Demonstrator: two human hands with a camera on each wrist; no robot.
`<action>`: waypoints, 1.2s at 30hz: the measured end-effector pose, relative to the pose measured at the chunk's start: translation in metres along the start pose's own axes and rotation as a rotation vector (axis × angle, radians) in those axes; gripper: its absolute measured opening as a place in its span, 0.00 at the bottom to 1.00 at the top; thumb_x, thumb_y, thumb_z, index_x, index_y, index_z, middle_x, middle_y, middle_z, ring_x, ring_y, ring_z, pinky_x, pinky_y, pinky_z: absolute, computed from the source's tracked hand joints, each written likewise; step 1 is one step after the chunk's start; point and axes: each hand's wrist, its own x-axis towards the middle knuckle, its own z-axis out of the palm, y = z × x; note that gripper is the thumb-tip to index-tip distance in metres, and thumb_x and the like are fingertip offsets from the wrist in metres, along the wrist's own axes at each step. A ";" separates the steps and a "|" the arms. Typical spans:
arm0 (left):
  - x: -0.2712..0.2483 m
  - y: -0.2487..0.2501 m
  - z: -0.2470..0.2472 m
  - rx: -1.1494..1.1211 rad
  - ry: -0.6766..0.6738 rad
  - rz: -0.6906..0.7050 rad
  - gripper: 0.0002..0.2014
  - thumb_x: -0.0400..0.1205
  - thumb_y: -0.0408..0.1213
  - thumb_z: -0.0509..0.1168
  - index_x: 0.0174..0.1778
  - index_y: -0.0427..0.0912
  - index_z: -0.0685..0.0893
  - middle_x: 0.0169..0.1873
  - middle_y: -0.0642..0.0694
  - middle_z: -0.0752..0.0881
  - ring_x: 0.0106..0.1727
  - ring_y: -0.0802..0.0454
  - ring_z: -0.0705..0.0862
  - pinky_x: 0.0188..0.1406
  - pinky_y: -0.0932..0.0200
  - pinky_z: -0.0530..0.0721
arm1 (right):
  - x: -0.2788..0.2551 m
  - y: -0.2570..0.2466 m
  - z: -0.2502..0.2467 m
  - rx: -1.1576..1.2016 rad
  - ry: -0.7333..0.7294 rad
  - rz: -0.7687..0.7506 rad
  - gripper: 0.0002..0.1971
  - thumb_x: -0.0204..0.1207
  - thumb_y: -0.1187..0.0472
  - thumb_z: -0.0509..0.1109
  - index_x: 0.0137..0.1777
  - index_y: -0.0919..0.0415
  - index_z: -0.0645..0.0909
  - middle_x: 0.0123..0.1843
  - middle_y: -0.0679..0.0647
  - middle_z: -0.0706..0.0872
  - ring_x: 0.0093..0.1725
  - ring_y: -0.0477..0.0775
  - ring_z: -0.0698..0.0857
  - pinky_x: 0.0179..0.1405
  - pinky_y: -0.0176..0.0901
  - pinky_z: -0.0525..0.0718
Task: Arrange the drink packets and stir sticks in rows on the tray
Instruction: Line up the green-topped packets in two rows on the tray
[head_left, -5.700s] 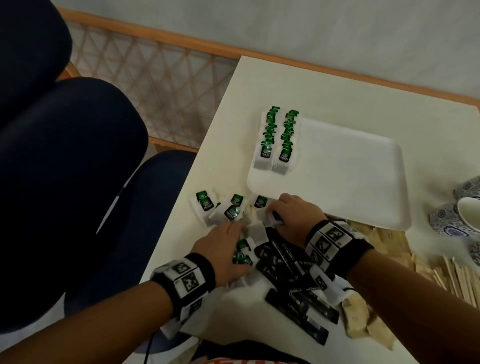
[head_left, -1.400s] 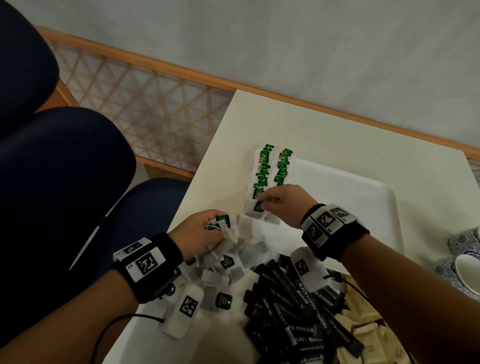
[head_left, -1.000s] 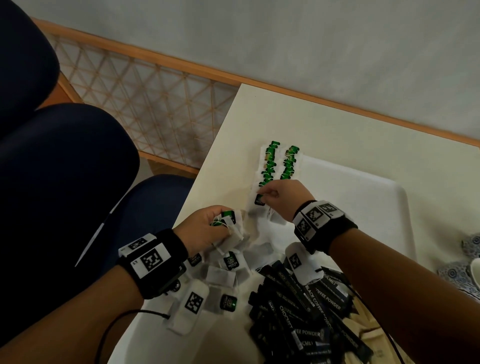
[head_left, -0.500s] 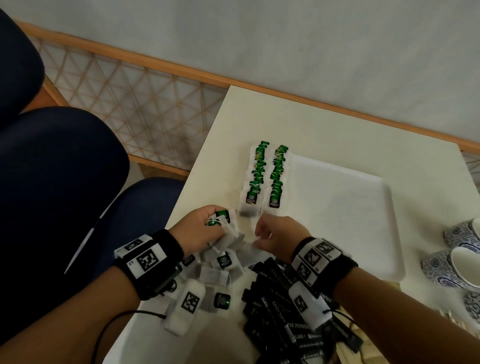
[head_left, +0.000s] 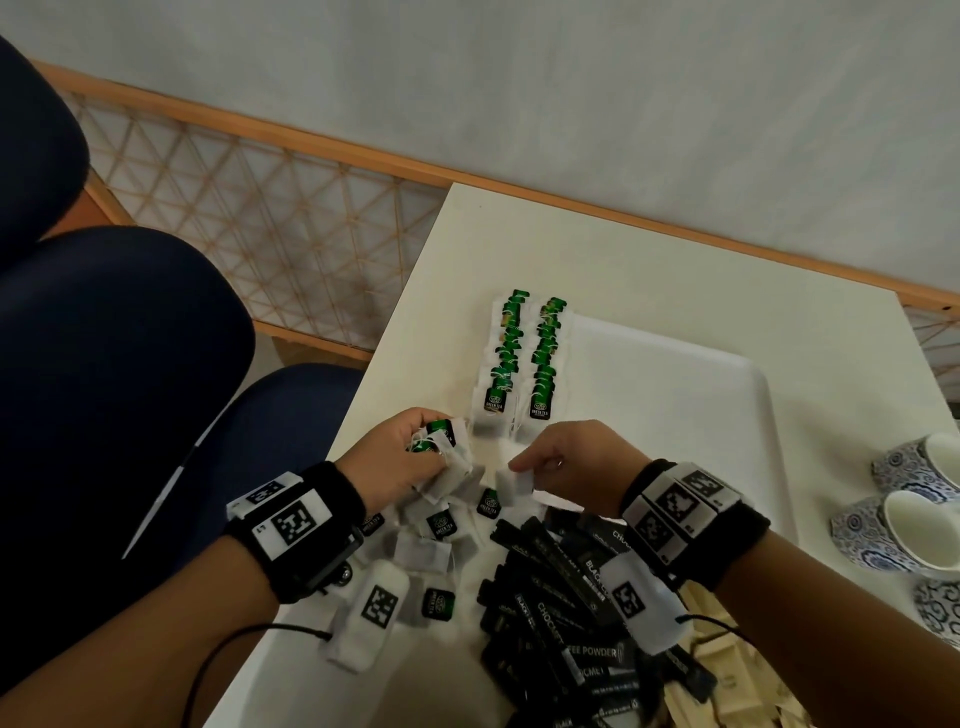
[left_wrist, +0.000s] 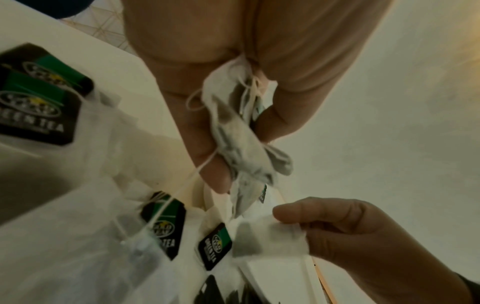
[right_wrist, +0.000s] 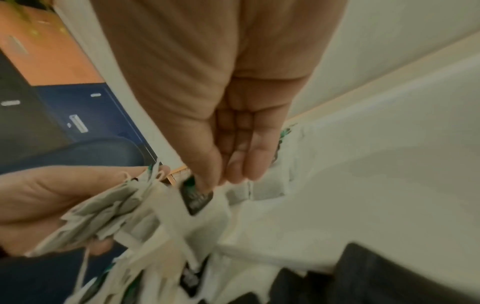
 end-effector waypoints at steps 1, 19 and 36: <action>0.000 0.000 0.000 -0.004 -0.003 0.000 0.18 0.79 0.22 0.63 0.53 0.52 0.82 0.47 0.47 0.88 0.47 0.52 0.84 0.55 0.54 0.83 | 0.000 0.002 -0.003 -0.007 0.014 -0.001 0.12 0.78 0.63 0.69 0.58 0.53 0.88 0.48 0.39 0.85 0.51 0.42 0.80 0.52 0.27 0.72; 0.008 0.003 0.005 0.001 -0.044 0.011 0.18 0.79 0.21 0.63 0.54 0.51 0.81 0.44 0.49 0.86 0.42 0.57 0.83 0.46 0.65 0.82 | 0.037 0.027 -0.023 -0.009 0.211 0.234 0.12 0.79 0.55 0.68 0.60 0.52 0.87 0.59 0.49 0.88 0.57 0.50 0.83 0.54 0.38 0.77; 0.010 0.003 0.012 -0.112 -0.065 -0.015 0.17 0.76 0.23 0.65 0.54 0.49 0.85 0.44 0.45 0.90 0.39 0.53 0.85 0.42 0.57 0.84 | 0.014 -0.010 0.018 0.319 -0.050 -0.029 0.40 0.74 0.62 0.72 0.82 0.50 0.55 0.38 0.49 0.87 0.33 0.38 0.81 0.35 0.27 0.76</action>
